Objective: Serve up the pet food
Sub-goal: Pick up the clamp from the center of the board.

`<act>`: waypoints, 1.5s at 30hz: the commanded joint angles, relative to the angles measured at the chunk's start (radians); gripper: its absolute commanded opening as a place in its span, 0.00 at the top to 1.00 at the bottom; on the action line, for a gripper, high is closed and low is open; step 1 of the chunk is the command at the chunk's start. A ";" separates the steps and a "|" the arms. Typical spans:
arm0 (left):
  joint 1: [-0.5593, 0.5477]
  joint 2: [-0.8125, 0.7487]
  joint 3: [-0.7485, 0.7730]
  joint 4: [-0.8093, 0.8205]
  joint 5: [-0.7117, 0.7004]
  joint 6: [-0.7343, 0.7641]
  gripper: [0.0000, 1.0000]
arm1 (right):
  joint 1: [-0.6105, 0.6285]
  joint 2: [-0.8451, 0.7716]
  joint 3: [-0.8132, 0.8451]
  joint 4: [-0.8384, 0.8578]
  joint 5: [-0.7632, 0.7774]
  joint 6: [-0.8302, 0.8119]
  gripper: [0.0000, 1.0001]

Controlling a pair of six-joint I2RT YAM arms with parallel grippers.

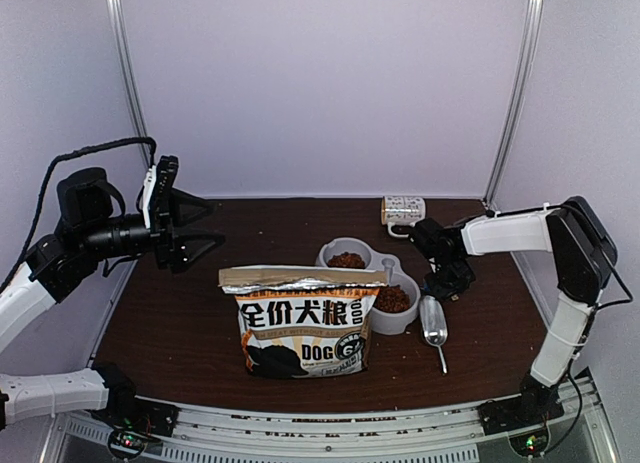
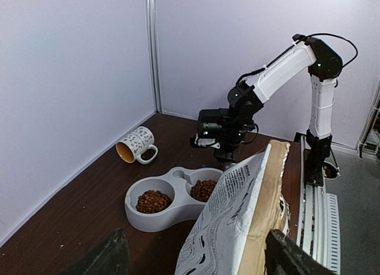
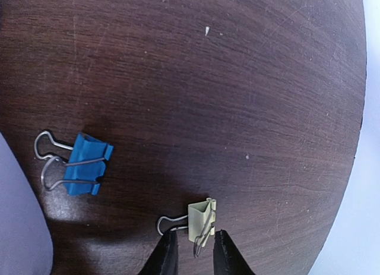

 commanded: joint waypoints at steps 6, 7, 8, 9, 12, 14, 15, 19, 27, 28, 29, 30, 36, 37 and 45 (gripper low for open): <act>-0.005 0.001 -0.004 0.025 0.001 0.019 0.18 | 0.005 0.025 0.014 -0.010 0.047 0.021 0.85; -0.005 0.000 -0.004 0.023 0.001 0.019 0.18 | 0.005 0.026 0.014 -0.010 0.048 0.023 0.87; -0.004 0.000 -0.005 0.022 0.000 0.019 0.18 | 0.005 0.026 0.014 -0.011 0.049 0.024 0.89; -0.005 0.001 -0.004 0.022 -0.001 0.021 0.18 | 0.005 0.026 0.014 -0.012 0.052 0.025 0.91; -0.005 -0.001 -0.005 0.019 -0.003 0.024 0.18 | 0.005 0.024 0.013 -0.016 0.065 0.027 0.99; -0.005 -0.003 -0.004 0.017 -0.006 0.026 0.18 | 0.005 0.015 0.010 -0.015 0.071 0.028 1.00; -0.005 -0.004 -0.005 0.017 -0.007 0.026 0.18 | 0.005 0.008 0.008 -0.016 0.073 0.028 1.00; -0.005 -0.007 -0.003 0.018 -0.010 0.029 0.18 | 0.001 -0.066 0.003 -0.030 0.058 0.028 1.00; -0.016 0.021 0.035 0.019 0.005 0.026 0.18 | -0.012 -0.399 0.038 -0.059 -0.249 -0.044 1.00; -0.025 0.028 0.043 0.017 0.006 0.025 0.18 | -0.013 -0.434 0.046 -0.061 -0.308 -0.058 1.00; -0.036 0.038 0.054 0.014 0.006 0.028 0.18 | -0.012 -0.462 0.054 -0.059 -0.386 -0.080 1.00; -0.048 0.049 0.067 0.009 0.004 0.032 0.18 | -0.011 -0.492 0.061 -0.055 -0.469 -0.101 1.00; -0.206 0.161 0.204 -0.087 -0.065 0.119 0.18 | 0.019 -0.628 0.062 0.079 -1.041 -0.113 1.00; -0.233 0.183 0.224 -0.100 -0.067 0.127 0.18 | 0.030 -0.637 0.064 0.110 -1.117 -0.097 1.00; -0.359 0.329 0.330 -0.148 0.016 0.139 0.18 | 0.196 -0.615 0.155 0.234 -1.396 -0.039 1.00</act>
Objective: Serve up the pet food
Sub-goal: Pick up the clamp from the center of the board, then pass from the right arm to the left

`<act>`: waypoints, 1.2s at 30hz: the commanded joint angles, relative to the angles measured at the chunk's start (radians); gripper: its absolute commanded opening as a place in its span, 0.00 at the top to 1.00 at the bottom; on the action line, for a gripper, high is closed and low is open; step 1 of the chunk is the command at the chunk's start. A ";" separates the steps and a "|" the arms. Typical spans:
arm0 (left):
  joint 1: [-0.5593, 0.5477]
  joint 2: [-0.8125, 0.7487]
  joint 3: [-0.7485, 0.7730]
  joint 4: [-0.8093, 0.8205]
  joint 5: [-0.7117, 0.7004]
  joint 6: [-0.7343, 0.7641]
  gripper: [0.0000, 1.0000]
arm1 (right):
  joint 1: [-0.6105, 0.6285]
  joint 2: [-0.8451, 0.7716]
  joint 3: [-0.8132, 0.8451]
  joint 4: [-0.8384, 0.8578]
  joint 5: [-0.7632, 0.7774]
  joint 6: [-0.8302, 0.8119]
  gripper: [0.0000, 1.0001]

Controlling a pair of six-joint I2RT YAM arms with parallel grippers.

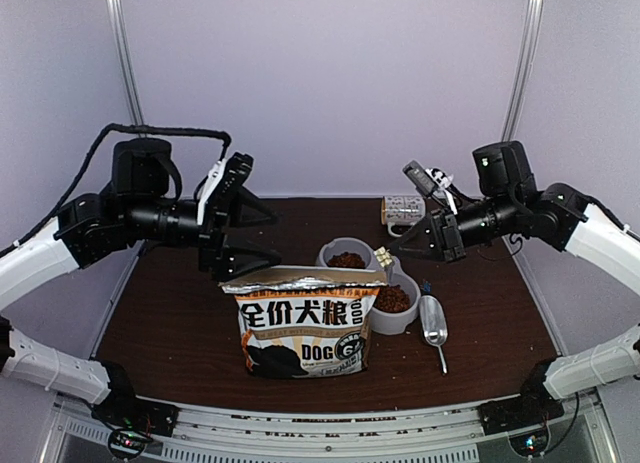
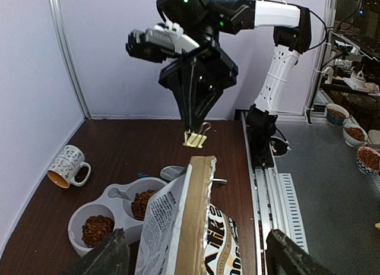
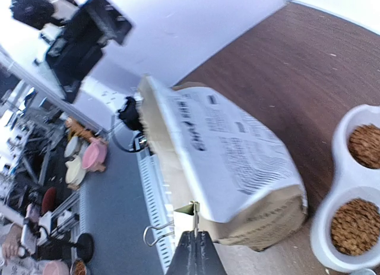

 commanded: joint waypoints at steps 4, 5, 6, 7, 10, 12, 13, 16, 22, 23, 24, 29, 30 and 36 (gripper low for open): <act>-0.110 0.114 0.109 -0.053 0.084 0.028 0.18 | 0.144 0.067 0.154 0.092 -0.258 0.012 1.00; -0.120 0.128 0.120 -0.056 0.093 0.028 0.18 | 0.157 0.082 0.176 0.087 -0.257 0.008 1.00; -0.129 0.143 0.130 -0.059 0.099 0.028 0.18 | 0.169 0.100 0.198 0.062 -0.253 -0.007 1.00; -0.138 0.154 0.138 -0.061 0.104 0.027 0.18 | 0.180 0.118 0.225 0.029 -0.242 -0.035 1.00; -0.158 0.175 0.154 -0.063 0.111 0.025 0.18 | 0.208 0.176 0.305 -0.061 -0.213 -0.098 1.00; -0.165 0.188 0.162 -0.063 0.121 0.023 0.19 | 0.219 0.205 0.335 -0.086 -0.202 -0.116 1.00; -0.166 0.194 0.165 -0.063 0.131 0.021 0.20 | 0.223 0.216 0.345 -0.091 -0.201 -0.122 1.00; -0.169 0.210 0.169 -0.063 0.156 0.016 0.28 | 0.238 0.244 0.376 -0.105 -0.200 -0.137 1.00; -0.169 0.231 0.169 -0.063 0.153 0.011 0.40 | 0.260 0.287 0.426 -0.145 -0.200 -0.168 1.00; -0.169 0.234 0.169 -0.063 0.152 0.011 0.42 | 0.261 0.291 0.431 -0.150 -0.198 -0.171 1.00; -0.169 0.236 0.170 -0.063 0.154 0.009 0.44 | 0.263 0.295 0.436 -0.156 -0.194 -0.174 1.00; -0.169 0.237 0.169 -0.058 0.158 0.004 0.57 | 0.268 0.326 0.464 -0.206 -0.175 -0.199 1.00; -0.169 0.237 0.169 -0.057 0.157 0.004 0.61 | 0.270 0.330 0.469 -0.213 -0.172 -0.202 1.00; -0.169 0.240 0.169 -0.056 0.161 0.001 0.67 | 0.277 0.338 0.485 -0.223 -0.165 -0.207 1.00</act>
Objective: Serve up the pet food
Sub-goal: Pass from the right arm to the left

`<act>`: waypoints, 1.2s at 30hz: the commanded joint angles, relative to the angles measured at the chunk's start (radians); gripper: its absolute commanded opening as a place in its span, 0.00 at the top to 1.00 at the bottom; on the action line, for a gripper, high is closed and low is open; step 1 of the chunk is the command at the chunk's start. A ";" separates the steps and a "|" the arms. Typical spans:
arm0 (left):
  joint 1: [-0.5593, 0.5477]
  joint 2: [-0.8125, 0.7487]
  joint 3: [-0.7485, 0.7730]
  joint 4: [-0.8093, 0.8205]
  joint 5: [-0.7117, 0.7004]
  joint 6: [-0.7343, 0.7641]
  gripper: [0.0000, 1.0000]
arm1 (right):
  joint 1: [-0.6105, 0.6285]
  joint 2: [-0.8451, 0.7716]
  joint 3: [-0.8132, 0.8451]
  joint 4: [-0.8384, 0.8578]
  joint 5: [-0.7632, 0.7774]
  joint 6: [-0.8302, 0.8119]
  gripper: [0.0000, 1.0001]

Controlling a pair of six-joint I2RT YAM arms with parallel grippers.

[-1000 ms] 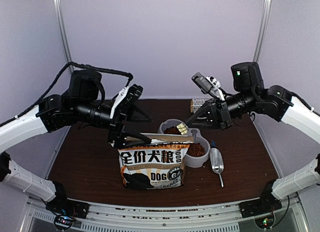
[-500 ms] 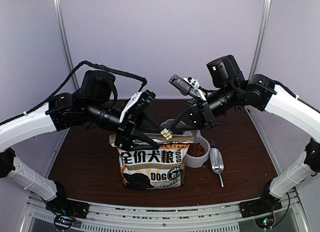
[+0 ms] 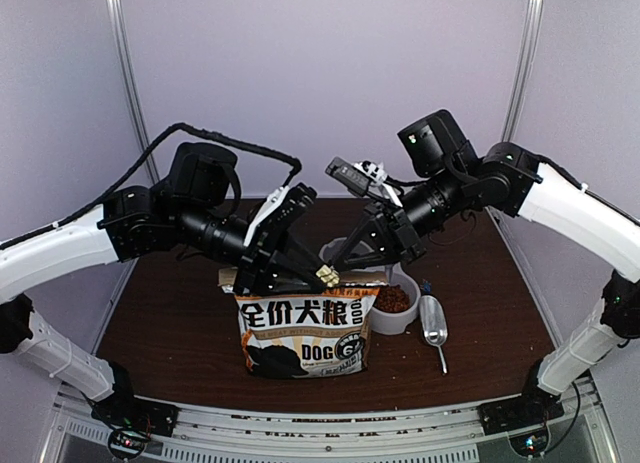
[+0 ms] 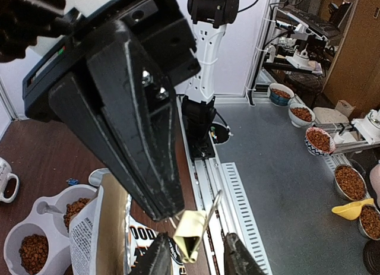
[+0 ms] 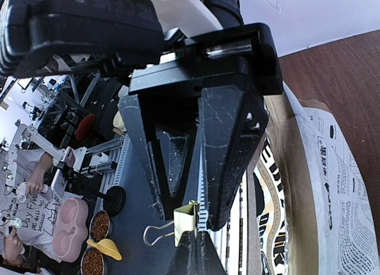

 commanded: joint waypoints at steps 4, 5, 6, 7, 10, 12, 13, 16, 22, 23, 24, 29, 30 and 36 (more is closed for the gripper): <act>-0.006 0.004 0.027 0.021 0.015 -0.001 0.76 | 0.009 0.009 0.042 -0.022 0.018 -0.017 1.00; -0.006 0.004 0.026 0.021 0.015 -0.001 0.78 | 0.009 0.010 0.043 -0.023 0.018 -0.018 1.00; -0.006 0.004 0.024 0.021 0.015 -0.001 0.78 | 0.009 0.012 0.045 -0.023 0.019 -0.018 1.00; -0.006 0.004 0.023 0.021 0.014 -0.002 0.78 | 0.009 0.011 0.046 -0.023 0.018 -0.018 1.00; -0.006 0.005 0.026 0.021 0.012 -0.001 0.78 | 0.009 0.015 0.048 -0.026 0.016 -0.019 1.00; -0.006 0.005 0.027 0.024 0.012 -0.003 0.81 | 0.010 0.016 0.049 -0.030 0.016 -0.022 1.00; -0.006 0.004 0.027 0.025 0.012 -0.004 0.82 | 0.010 0.018 0.048 -0.031 0.017 -0.023 1.00; -0.005 0.004 0.022 0.034 0.016 -0.010 0.86 | 0.010 0.024 0.048 -0.043 0.023 -0.032 1.00; -0.006 0.004 0.017 0.038 0.017 -0.014 0.97 | 0.010 0.031 0.046 -0.057 0.038 -0.038 1.00; -0.006 0.004 0.018 0.038 0.019 -0.014 0.98 | 0.011 0.032 0.045 -0.058 0.039 -0.039 1.00; -0.006 0.004 0.017 0.039 0.022 -0.015 1.00 | 0.010 0.030 0.045 -0.057 0.041 -0.039 1.00; -0.006 0.004 0.011 0.052 0.035 -0.028 1.00 | 0.009 0.025 0.041 -0.057 0.067 -0.040 0.92; -0.006 0.004 0.009 0.052 0.035 -0.028 1.00 | 0.008 0.021 0.038 -0.051 0.075 -0.037 0.86; -0.006 -0.002 -0.004 0.047 0.011 -0.033 1.00 | -0.014 -0.051 -0.017 0.057 0.104 0.018 0.49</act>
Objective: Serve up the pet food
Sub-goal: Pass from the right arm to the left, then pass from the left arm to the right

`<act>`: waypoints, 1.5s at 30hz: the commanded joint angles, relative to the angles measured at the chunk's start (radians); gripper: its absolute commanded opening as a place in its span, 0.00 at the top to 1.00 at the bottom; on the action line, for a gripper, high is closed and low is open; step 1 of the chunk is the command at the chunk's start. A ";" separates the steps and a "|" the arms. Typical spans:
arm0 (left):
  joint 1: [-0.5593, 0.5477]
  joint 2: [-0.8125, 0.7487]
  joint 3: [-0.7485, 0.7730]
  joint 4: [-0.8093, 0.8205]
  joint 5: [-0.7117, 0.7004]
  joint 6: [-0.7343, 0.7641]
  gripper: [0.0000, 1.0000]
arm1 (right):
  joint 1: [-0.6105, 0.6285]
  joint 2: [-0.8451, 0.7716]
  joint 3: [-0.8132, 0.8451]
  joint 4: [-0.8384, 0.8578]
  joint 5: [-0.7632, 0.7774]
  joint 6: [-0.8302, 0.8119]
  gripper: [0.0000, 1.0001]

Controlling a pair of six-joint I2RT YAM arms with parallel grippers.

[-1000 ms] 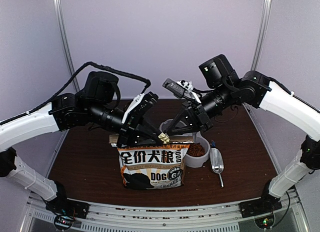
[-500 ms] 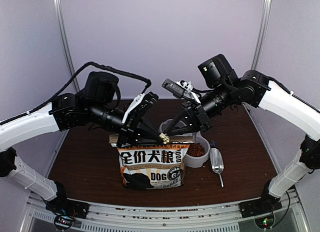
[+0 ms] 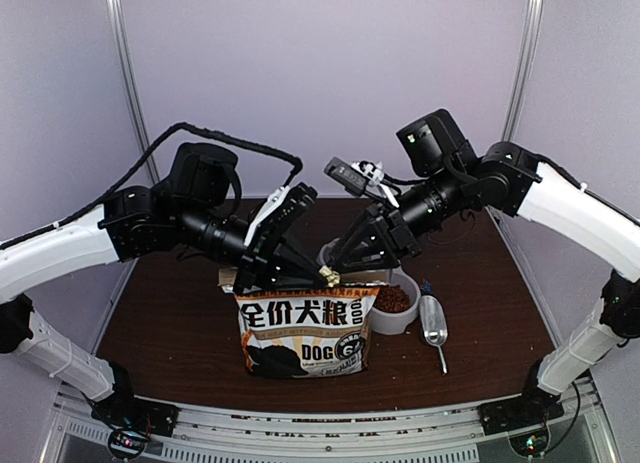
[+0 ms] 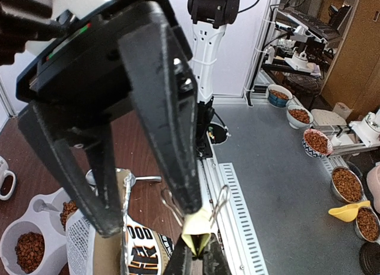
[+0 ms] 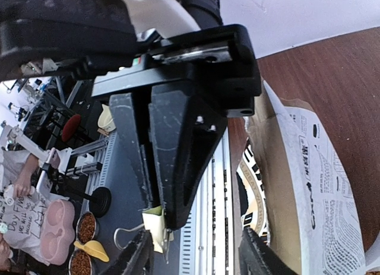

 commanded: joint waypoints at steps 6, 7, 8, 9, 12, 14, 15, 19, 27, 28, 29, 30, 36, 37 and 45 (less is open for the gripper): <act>-0.006 -0.001 -0.001 0.033 -0.025 -0.013 1.00 | -0.026 -0.132 -0.090 0.131 0.035 0.070 0.28; -0.006 -0.001 0.000 0.031 -0.029 -0.016 1.00 | -0.025 -0.137 -0.094 0.131 0.038 0.071 0.27; -0.006 0.000 0.001 0.031 -0.032 -0.018 1.00 | -0.026 -0.140 -0.098 0.131 0.041 0.071 0.26; -0.006 0.001 0.004 0.030 -0.034 -0.020 1.00 | -0.024 -0.144 -0.101 0.131 0.046 0.072 0.25; -0.006 0.009 0.016 0.019 -0.041 -0.027 1.00 | -0.012 -0.150 -0.099 0.120 0.095 0.057 0.24; -0.006 0.014 0.022 0.011 -0.048 -0.027 1.00 | 0.001 -0.148 -0.084 0.095 0.151 0.043 0.24; -0.006 0.015 0.024 0.008 -0.051 -0.027 1.00 | 0.009 -0.142 -0.071 0.074 0.183 0.031 0.24; -0.004 0.019 0.029 0.007 -0.060 -0.032 1.00 | 0.043 -0.107 -0.025 -0.007 0.259 -0.004 0.23; -0.002 0.028 0.035 0.003 -0.073 -0.043 1.00 | 0.077 -0.091 -0.013 -0.021 0.257 -0.015 0.23; -0.002 0.029 0.035 0.004 -0.072 -0.044 1.00 | 0.080 -0.090 -0.012 -0.020 0.261 -0.014 0.23; 0.000 0.029 0.037 0.004 -0.070 -0.045 1.00 | 0.083 -0.088 -0.011 -0.022 0.268 -0.015 0.23; 0.000 0.030 0.037 0.004 -0.069 -0.046 1.00 | 0.087 -0.085 -0.009 -0.025 0.274 -0.017 0.24; 0.003 0.031 0.039 0.005 -0.064 -0.050 1.00 | 0.102 -0.067 0.012 -0.046 0.312 -0.024 0.29; 0.003 0.031 0.040 0.005 -0.062 -0.051 1.00 | 0.107 -0.063 0.016 -0.049 0.315 -0.025 0.30; 0.006 0.033 0.040 0.005 -0.058 -0.053 1.00 | 0.122 -0.037 0.044 -0.074 0.330 -0.036 0.49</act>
